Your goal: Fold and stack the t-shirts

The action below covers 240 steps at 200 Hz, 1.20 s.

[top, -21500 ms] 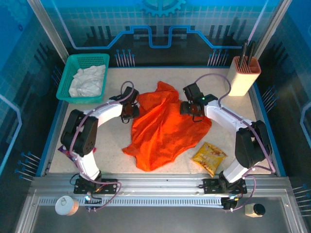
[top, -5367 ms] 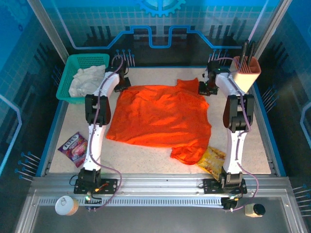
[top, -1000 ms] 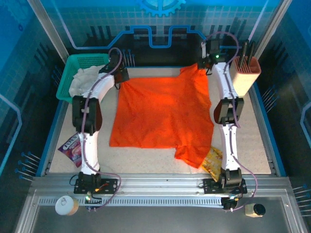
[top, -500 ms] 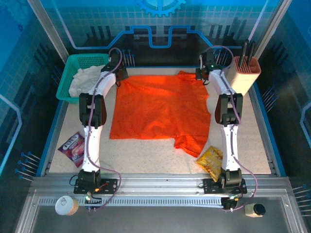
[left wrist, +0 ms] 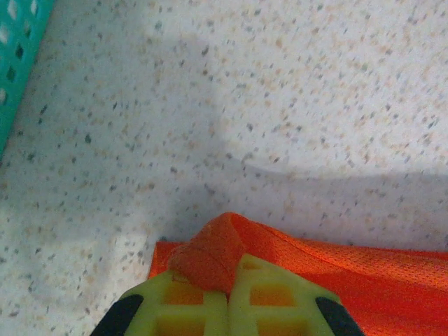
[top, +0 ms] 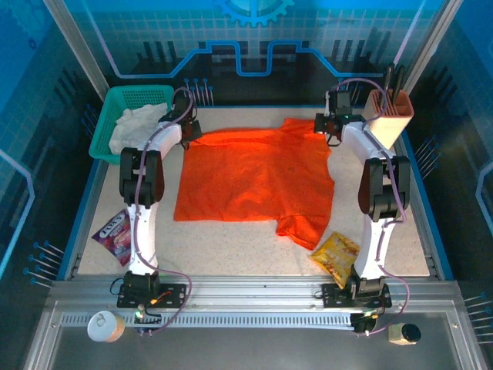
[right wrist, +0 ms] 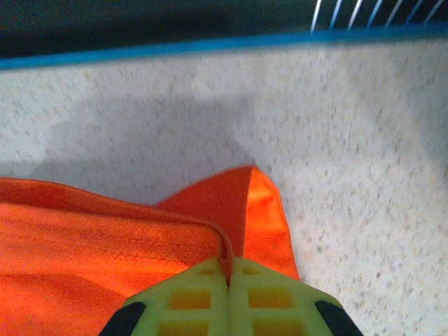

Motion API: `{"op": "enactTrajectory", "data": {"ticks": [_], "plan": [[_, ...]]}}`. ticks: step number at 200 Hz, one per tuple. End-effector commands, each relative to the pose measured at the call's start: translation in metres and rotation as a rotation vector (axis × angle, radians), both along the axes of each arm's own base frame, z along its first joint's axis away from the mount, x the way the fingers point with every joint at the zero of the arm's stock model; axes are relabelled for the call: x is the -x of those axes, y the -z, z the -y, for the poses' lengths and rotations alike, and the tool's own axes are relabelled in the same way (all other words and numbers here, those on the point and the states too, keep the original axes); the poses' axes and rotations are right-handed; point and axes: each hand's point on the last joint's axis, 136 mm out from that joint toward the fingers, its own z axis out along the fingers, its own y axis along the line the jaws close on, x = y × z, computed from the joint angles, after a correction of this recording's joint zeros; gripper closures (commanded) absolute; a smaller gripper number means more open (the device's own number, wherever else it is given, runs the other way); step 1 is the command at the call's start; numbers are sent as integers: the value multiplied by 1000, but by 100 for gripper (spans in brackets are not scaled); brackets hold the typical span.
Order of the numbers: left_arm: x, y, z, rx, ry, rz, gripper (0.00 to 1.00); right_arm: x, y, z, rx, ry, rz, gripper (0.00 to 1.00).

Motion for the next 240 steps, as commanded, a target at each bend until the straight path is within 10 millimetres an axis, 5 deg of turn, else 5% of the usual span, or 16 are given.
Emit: {"op": "enactTrajectory", "data": {"ticks": [1,143,192,230,240], "plan": [[-1,-35,-6,20,-7,79,100,9,-14,-11,-42,1,49,100],[23,-22,-6,34,-19,43,100,78,33,-6,-72,35,-50,100],[33,-32,-4,60,-22,64,53,104,52,-12,-116,47,-128,100],[50,-74,-1,83,-16,154,37,125,62,-17,-132,42,-210,100],[55,-87,-1,82,-10,174,33,131,63,-18,-137,38,-230,90]]}}
